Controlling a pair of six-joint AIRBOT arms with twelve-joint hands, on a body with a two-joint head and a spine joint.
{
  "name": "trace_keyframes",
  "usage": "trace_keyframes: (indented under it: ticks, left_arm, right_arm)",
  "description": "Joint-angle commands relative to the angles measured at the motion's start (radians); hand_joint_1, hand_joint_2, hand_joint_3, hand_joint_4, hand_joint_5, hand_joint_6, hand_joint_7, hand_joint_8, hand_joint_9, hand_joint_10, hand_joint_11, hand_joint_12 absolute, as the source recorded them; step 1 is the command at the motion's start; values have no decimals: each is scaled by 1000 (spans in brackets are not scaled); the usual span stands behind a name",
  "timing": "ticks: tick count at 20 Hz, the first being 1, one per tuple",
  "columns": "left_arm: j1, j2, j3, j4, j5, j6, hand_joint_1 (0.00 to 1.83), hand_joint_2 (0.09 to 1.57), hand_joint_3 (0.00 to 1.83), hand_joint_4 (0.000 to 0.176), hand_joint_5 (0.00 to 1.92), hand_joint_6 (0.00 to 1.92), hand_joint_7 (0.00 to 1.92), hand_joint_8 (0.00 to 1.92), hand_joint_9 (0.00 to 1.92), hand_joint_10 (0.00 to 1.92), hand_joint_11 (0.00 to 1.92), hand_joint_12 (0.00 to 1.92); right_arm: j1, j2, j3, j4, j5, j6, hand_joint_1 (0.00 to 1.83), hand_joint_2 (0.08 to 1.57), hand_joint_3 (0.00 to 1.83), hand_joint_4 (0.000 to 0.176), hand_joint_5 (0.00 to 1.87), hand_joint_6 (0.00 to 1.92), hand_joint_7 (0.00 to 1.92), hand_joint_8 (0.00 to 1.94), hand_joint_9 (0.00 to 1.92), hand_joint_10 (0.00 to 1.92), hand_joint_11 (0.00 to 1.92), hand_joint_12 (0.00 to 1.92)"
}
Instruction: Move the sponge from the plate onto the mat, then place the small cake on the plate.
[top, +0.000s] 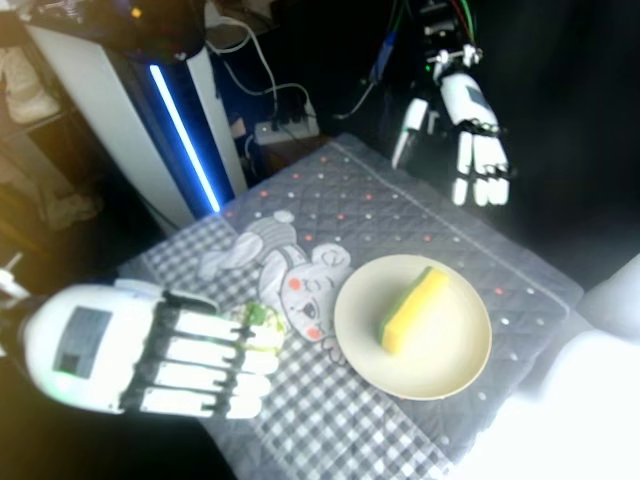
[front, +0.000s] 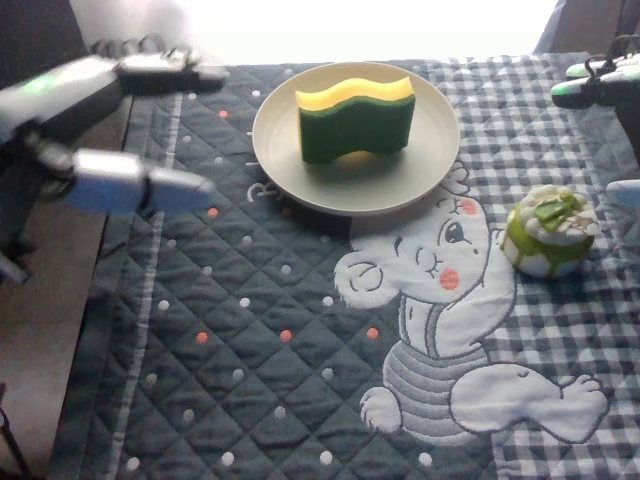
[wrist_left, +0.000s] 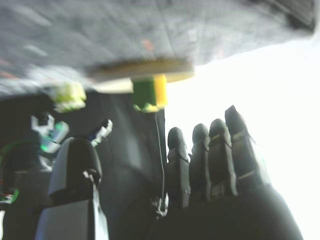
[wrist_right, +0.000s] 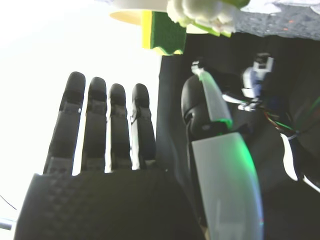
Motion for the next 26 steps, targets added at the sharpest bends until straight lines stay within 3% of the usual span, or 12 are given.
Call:
trace_keyframes:
  ticks: [1, 5, 7, 8, 12, 17, 19, 20, 21, 24, 25, 26]
  left_arm:
    - [-27, -16, 13, 9, -57, -4, 758, 965, 0, 24, 370, 3, 254, 5, 180, 6, 0, 555]
    - [-198, -151, 130, 138, 119, -4, 719, 968, 0, 59, 447, 1, 387, 4, 342, 9, 1, 735]
    - [-243, -193, 163, 170, 160, -4, 803, 962, 0, 36, 462, 3, 422, 4, 386, 9, 0, 865]
    - [-263, -219, 185, 180, 175, -4, 883, 962, 0, 0, 482, 4, 442, 5, 391, 6, 0, 905]
    - [-307, -304, 256, 203, 222, -4, 873, 930, 0, 4, 543, 3, 536, 8, 465, 11, 0, 1027]
    - [-328, -396, 340, 219, 283, -4, 928, 928, 0, 86, 458, 0, 526, 0, 504, 3, 31, 987]
    - [-328, -431, 376, 221, 306, -4, 1031, 1030, 4, 23, 657, 10, 758, 16, 667, 24, 156, 1008]
    - [-328, -449, 396, 221, 318, -4, 1195, 1079, 3, 0, 912, 701, 1024, 723, 839, 21, 258, 1013]
    - [-330, -462, 411, 221, 330, -4, 1221, 1108, 2, 0, 996, 777, 974, 1058, 967, 46, 371, 1057]
    - [-339, -467, 424, 235, 341, 2, 1259, 1132, 0, 0, 1077, 555, 890, 1353, 1117, 107, 567, 1245]
    - [-342, -462, 421, 234, 336, 3, 1356, 1107, 14, 0, 1251, 122, 944, 1194, 897, 1093, 599, 1241]
    - [-343, -446, 403, 234, 319, 3, 1296, 1093, 0, 0, 1296, 57, 987, 1198, 896, 952, 676, 1306]
  right_arm:
    - [10, 4, -5, 18, 130, 1, 914, 1171, 0, 11, 355, 0, 243, 0, 204, 0, 150, 287]
    - [10, 6, -11, -10, 168, 2, 738, 1150, 0, 69, 275, 0, 177, 0, 167, 1, 130, 286]
    - [10, 7, -16, -20, 180, 3, 744, 1144, 0, 98, 263, 0, 176, 0, 183, 6, 140, 299]
    - [10, 6, -18, -27, 183, 3, 777, 1140, 0, 96, 264, 1, 182, 2, 197, 10, 154, 309]
    - [10, 3, -19, -36, 189, 4, 828, 1127, 0, 84, 273, 3, 208, 6, 218, 10, 184, 330]
    - [10, -1, -16, -38, 188, 5, 804, 1142, 0, 52, 322, 1, 234, 0, 278, 1, 179, 496]
    - [10, -3, -15, -39, 188, 5, 783, 1147, 0, 47, 341, 5, 234, 3, 294, 6, 188, 525]
    - [10, -4, -15, -39, 188, 5, 708, 1155, 0, 71, 332, 1, 238, 0, 318, 1, 240, 496]
    - [10, -7, -15, -39, 187, 5, 736, 1166, 1, 45, 354, 8, 252, 5, 331, 3, 250, 488]
    - [10, -13, -15, -40, 180, 7, 706, 1210, 1, 90, 322, 0, 253, 0, 357, 1, 322, 457]
    - [10, -14, -15, -42, 177, 11, 720, 1215, 2, 100, 329, 3, 243, 0, 343, 0, 303, 445]
    - [10, -13, -15, -43, 177, 14, 706, 1221, 4, 122, 319, 0, 233, 0, 340, 0, 313, 442]
